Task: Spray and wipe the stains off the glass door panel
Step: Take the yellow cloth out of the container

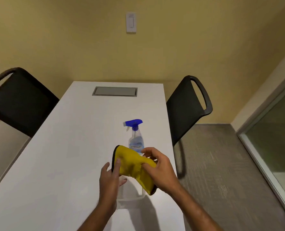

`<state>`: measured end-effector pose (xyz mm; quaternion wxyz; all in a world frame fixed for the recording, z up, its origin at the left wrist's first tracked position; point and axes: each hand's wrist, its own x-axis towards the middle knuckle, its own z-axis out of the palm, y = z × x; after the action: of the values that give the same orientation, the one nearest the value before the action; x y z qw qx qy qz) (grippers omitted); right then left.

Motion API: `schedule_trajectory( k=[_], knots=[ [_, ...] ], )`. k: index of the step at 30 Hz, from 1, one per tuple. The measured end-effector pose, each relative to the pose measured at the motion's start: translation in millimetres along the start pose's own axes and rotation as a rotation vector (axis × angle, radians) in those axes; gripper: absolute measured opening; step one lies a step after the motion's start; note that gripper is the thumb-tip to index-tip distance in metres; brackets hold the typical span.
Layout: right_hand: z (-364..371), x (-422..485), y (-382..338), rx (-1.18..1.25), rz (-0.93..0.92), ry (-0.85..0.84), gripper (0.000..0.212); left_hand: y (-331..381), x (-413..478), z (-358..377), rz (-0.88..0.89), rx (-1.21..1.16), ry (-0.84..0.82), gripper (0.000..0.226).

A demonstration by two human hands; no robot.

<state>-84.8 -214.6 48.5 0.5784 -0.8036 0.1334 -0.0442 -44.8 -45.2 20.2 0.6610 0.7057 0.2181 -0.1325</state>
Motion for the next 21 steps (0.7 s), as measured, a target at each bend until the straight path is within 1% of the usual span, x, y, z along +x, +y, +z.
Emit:
schedule_trajectory(
  k=[3,6,7,9,11,13,16,19,20,21],
  knots=[
    [-8.6,-16.8,-16.2,0.045,-0.022,0.056,0.031,20.7,-20.2,-1.6,-0.077,-0.180,-0.052,0.068],
    [-16.1,-33.5,-30.8,0.100,-0.032,0.135,0.030,40.1,-33.2,-5.8,-0.113,-0.331,-0.156,0.044],
    [-18.2,-38.7,-34.8,0.125,-0.032,0.164,0.030,45.1,-35.6,-6.7,-0.130,-0.363,-0.204,0.039],
    [-22.2,-48.6,-41.2,0.166,-0.018,0.213,0.029,51.6,-38.4,-6.5,-0.148,-0.380,-0.308,0.045],
    [-26.1,-59.3,-47.4,0.205,-0.008,0.260,0.031,58.0,-42.5,-3.4,-0.112,-0.346,-0.399,0.051],
    [-30.9,-70.4,-50.3,0.240,0.002,0.312,0.032,65.3,-43.5,2.5,-0.093,-0.349,-0.470,0.047],
    [-38.5,-87.9,-52.2,0.253,0.016,0.405,0.032,83.1,-52.1,15.8,-0.126,-0.411,-0.609,0.045],
    [-45.4,-106.4,-55.0,0.242,0.000,0.484,0.030,98.6,-65.7,30.7,-0.174,-0.425,-0.711,0.024],
    [-47.4,-113.1,-57.0,0.239,-0.007,0.501,0.030,103.0,-70.2,35.1,-0.172,-0.411,-0.746,0.024],
    [-49.8,-119.8,-58.6,0.234,-0.012,0.513,0.029,106.5,-72.9,40.1,-0.164,-0.394,-0.779,0.031]
  ],
)
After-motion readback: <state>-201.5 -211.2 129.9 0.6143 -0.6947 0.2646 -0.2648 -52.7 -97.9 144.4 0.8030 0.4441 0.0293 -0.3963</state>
